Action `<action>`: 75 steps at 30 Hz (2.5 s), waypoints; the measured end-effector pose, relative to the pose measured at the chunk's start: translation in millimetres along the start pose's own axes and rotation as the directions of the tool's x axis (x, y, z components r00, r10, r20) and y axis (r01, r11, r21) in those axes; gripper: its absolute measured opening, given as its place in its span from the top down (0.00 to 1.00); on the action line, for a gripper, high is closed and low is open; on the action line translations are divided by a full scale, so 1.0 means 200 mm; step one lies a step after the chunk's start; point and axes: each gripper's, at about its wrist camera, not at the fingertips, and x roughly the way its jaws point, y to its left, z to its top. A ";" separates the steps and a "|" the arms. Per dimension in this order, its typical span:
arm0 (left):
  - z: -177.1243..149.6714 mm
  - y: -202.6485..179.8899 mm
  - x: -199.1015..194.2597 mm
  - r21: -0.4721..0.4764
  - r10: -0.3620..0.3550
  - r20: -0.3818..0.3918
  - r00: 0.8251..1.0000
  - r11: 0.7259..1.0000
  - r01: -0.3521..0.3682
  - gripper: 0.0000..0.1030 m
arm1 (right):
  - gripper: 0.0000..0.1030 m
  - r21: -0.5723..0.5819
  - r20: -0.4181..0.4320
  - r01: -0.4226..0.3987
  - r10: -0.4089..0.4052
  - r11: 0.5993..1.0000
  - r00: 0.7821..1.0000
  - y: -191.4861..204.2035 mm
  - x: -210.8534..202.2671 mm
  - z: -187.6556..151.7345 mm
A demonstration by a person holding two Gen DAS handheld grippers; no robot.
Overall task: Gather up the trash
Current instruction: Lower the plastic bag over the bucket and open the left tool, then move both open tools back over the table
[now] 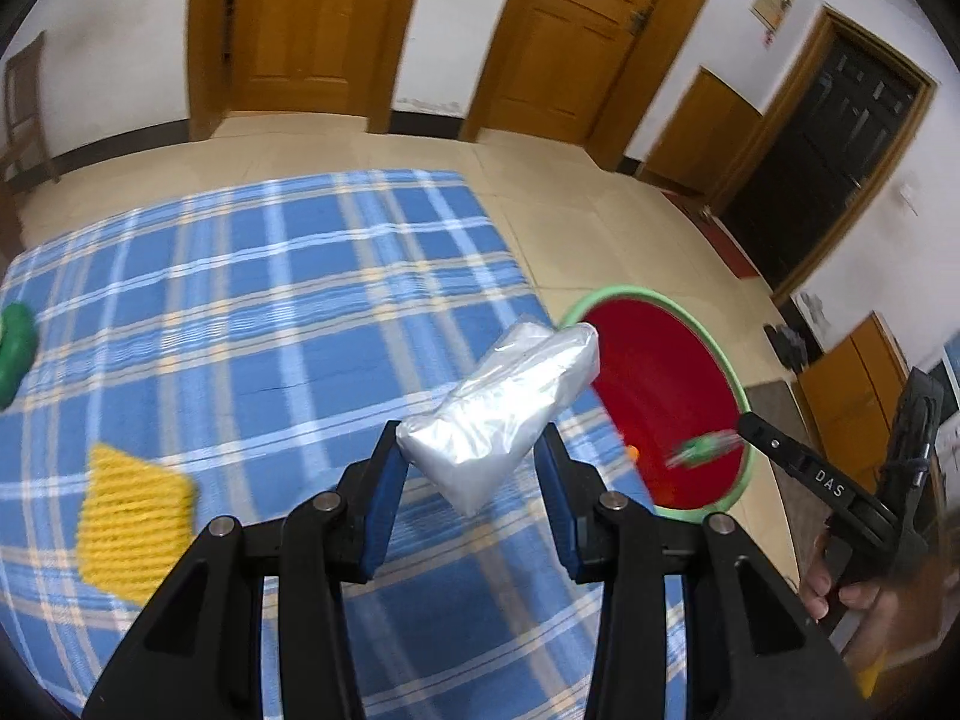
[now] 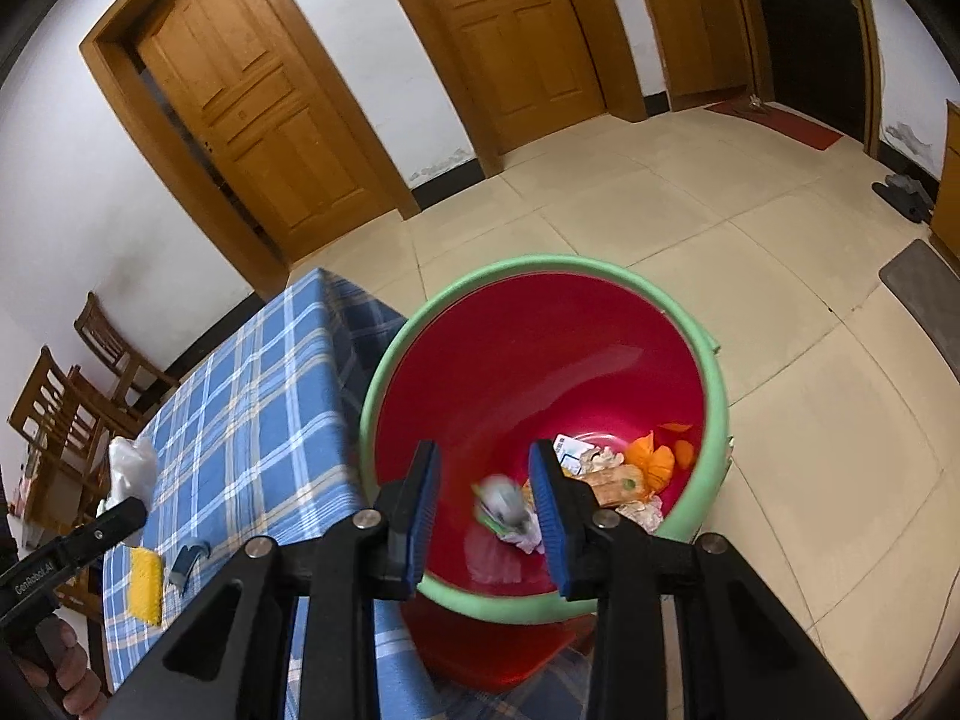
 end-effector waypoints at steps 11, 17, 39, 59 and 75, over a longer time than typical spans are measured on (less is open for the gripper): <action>0.04 -0.28 0.16 0.132 -0.024 -0.055 0.998 0.991 0.031 0.58 | 0.66 0.049 0.025 -0.003 0.002 0.999 1.000 -0.11 -0.06 0.00; 0.04 -0.39 0.25 0.178 -0.022 -0.085 0.996 0.983 0.037 0.58 | 0.62 0.072 0.048 -0.017 0.014 0.997 0.999 -0.16 -0.11 0.00; 0.11 -0.59 0.46 0.232 0.014 -0.101 0.995 0.973 0.010 0.44 | 0.48 0.127 0.064 -0.023 0.015 0.992 0.998 -0.25 -0.14 0.00; 0.04 -0.33 0.20 0.125 0.076 -0.063 0.995 0.990 -0.068 0.43 | 0.31 0.059 0.050 -0.067 0.064 0.996 0.997 -0.08 -0.20 -0.02; -0.08 0.08 -0.03 -0.024 0.173 -0.028 0.984 0.984 -0.174 0.43 | 0.30 -0.010 0.016 -0.110 0.110 0.994 0.994 0.12 -0.20 -0.07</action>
